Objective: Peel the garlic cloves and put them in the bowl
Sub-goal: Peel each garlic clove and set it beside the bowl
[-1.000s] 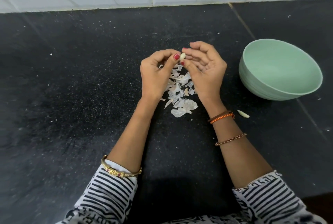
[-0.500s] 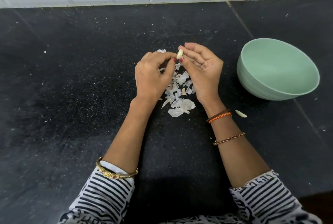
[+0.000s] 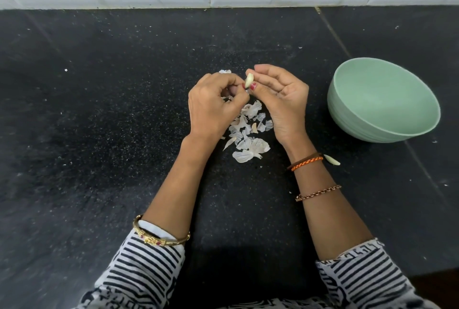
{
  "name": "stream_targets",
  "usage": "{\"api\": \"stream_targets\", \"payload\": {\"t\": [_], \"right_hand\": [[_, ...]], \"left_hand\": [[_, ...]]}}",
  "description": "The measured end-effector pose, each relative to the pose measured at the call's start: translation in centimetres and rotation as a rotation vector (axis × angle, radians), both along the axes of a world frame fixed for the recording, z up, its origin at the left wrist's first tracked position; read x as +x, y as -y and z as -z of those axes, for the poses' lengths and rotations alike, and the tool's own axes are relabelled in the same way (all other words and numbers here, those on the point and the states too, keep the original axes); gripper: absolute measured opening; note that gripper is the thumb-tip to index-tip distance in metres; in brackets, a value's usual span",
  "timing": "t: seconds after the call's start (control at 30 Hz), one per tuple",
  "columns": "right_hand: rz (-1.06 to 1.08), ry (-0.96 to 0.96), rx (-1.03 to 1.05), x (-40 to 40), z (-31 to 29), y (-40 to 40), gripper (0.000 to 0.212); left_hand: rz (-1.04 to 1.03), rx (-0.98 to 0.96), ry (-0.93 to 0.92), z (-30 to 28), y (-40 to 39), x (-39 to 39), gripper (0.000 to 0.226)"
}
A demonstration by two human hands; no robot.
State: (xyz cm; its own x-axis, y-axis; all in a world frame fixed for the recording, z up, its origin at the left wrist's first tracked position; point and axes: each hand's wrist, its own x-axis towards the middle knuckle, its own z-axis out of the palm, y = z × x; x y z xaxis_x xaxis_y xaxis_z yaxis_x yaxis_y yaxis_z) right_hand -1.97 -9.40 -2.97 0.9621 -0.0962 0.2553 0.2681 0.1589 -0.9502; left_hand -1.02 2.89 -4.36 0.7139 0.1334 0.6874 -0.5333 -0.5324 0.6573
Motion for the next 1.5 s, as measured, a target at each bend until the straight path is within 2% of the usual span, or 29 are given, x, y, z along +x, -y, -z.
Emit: {"api": "stream_targets", "payload": {"t": [0.17, 0.27, 0.33, 0.43, 0.57, 0.77, 0.97, 1.17, 1.3, 1.5], "right_hand": [[-0.08, -0.083, 0.159, -0.1, -0.5, -0.1, 0.024], [-0.081, -0.151, 0.326, 0.1, -0.6, -0.2, 0.025], [-0.068, -0.165, 0.363, 0.2, -0.6, -0.1, 0.024], [-0.018, -0.166, 0.28, 0.3, -0.7, -0.2, 0.021], [0.155, -0.142, 0.021, 0.3, 0.0, -1.1, 0.033], [0.388, 0.046, -0.177, 0.3, 0.5, -1.2, 0.046], [0.522, 0.086, -0.34, -2.0, 0.1, 0.3, 0.013], [0.693, -0.024, -0.642, -4.9, 0.1, 2.1, 0.019], [0.701, -0.019, -0.669, -6.8, 0.5, 3.7, 0.014], [0.811, 0.03, -0.648, -9.9, 1.6, 5.8, 0.013]], "left_hand": [[0.047, -0.112, -0.083, -0.2, 0.0, -0.1, 0.019], [0.076, -0.217, -0.148, -0.2, 0.0, -0.3, 0.031], [0.097, -0.247, -0.178, -0.3, 0.1, -0.6, 0.036], [0.073, -0.21, -0.24, -0.3, 0.4, -0.6, 0.035], [0.015, -0.168, -0.329, 0.3, 0.6, -0.2, 0.021], [-0.038, -0.036, -0.347, 0.2, 0.7, -0.3, 0.023], [-0.129, 0.027, -0.291, -0.2, 1.5, -1.9, 0.026], [-0.117, 0.091, -0.252, -0.1, 2.3, -3.7, 0.028], [-0.053, 0.2, -0.262, 0.2, 2.3, -4.4, 0.037], [-0.042, 0.212, -0.274, 0.1, 2.1, -4.8, 0.033]]}}
